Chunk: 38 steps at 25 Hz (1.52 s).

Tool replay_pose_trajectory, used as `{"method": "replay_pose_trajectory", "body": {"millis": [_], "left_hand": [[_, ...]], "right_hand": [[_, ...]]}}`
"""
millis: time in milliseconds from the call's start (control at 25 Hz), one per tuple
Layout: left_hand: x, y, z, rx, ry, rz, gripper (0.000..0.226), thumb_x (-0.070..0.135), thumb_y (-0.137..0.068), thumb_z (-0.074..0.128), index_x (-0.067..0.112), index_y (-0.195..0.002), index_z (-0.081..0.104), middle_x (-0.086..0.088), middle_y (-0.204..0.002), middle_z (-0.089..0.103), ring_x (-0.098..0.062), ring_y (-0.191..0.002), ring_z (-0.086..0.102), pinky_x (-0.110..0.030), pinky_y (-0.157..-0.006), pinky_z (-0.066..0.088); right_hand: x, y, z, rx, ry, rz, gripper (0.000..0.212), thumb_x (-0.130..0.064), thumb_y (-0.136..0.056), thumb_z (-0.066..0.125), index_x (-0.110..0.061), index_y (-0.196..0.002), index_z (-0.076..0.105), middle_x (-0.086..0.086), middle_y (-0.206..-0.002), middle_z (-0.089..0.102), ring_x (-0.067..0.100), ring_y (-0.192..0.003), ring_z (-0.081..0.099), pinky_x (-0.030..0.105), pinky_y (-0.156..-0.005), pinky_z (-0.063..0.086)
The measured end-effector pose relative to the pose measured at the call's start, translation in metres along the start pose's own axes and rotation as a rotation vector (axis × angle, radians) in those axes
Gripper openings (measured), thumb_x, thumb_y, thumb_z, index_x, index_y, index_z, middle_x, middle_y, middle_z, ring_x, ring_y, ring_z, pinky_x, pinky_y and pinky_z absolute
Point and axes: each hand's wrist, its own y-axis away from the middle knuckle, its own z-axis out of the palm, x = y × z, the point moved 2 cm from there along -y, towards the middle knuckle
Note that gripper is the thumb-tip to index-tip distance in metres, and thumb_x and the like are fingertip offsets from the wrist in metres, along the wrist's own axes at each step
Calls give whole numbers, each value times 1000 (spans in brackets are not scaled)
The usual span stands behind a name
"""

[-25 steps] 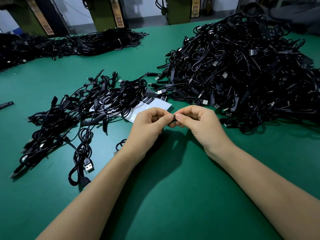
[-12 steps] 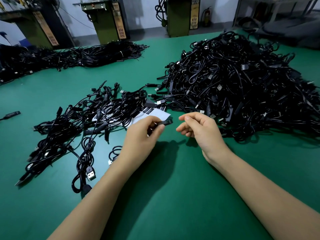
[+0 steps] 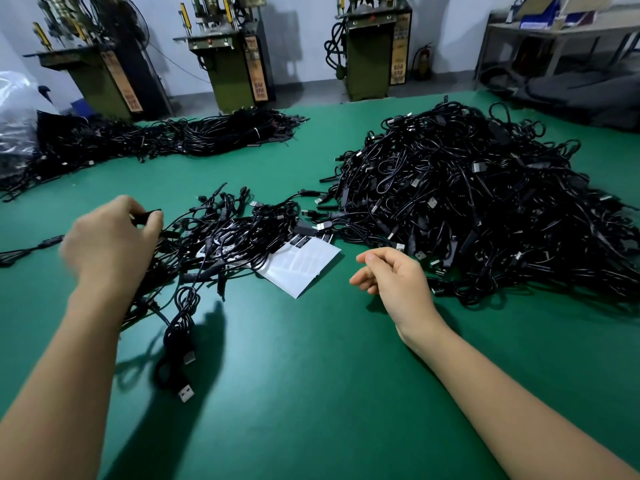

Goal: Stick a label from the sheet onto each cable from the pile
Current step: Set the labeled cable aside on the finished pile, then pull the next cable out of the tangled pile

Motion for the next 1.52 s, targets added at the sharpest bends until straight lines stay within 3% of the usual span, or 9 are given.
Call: {"method": "replay_pose_trajectory", "body": {"millis": [200,480,680,800,920,1040,1200,1320,1520], "left_hand": [[-29,2,41,-286,-241,-57,39,41,-97,48,4,-89,60,-20,-85,61,-36,-80,56,-34,-65,39],[17,18,45,-75,-153,141,27,20,-90,56,-4,-104,57,-28,-105,52,-40,-96,48,-46,-80,37],[91,67,50,-49,70,346,22,22,-94,52,9,-103,67,-12,-103,65,-32,-94,51,-38,-77,35],[123,99,66,-212,140,481,26,31,-95,52,20,-111,69,2,-117,65,-28,-110,49,-38,-85,35],[126,112,85,-392,177,450,27,39,-98,46,29,-116,63,15,-130,56,-19,-121,40,-32,-89,23],[117,113,89,-409,243,453,29,45,-93,52,30,-116,62,17,-132,54,-16,-124,41,-31,-89,23],[120,113,89,-367,222,509,29,44,-92,55,24,-111,64,11,-127,59,-20,-119,48,-34,-88,30],[122,111,89,-352,209,496,29,45,-92,53,23,-105,65,11,-122,62,-22,-113,51,-35,-86,33],[123,110,89,-354,234,468,26,41,-96,46,25,-104,66,14,-119,62,-19,-112,50,-33,-84,35]], "right_hand": [[-1,1,2,-14,33,2,20,-13,-97,48,-15,-87,65,0,-66,71,2,-59,61,12,-55,45],[0,0,1,21,37,-1,21,-12,-96,48,-16,-84,64,-1,-64,71,2,-57,60,12,-54,45],[2,-3,-3,161,21,1,19,-12,-95,48,-17,-84,63,0,-63,71,4,-55,58,17,-51,46],[4,-6,-9,267,14,-8,18,-12,-95,49,-18,-86,62,-2,-65,71,1,-55,57,16,-54,47],[6,-10,-12,270,22,13,14,-11,-95,50,-19,-89,61,-1,-70,71,-1,-58,58,16,-56,48],[6,-12,-13,282,63,71,12,-9,-92,50,-17,-93,59,0,-79,71,2,-61,62,21,-63,51],[0,-17,-6,262,347,116,14,-10,-88,51,-20,-91,59,-4,-78,65,21,-72,66,34,-65,53],[-18,-38,15,155,664,-114,14,-13,-90,53,-17,-89,66,-3,-83,66,21,-78,63,33,-71,52],[-17,-82,44,-103,1260,-358,32,-12,-96,44,-10,-128,52,9,-127,53,29,-115,47,40,-96,41]]}}
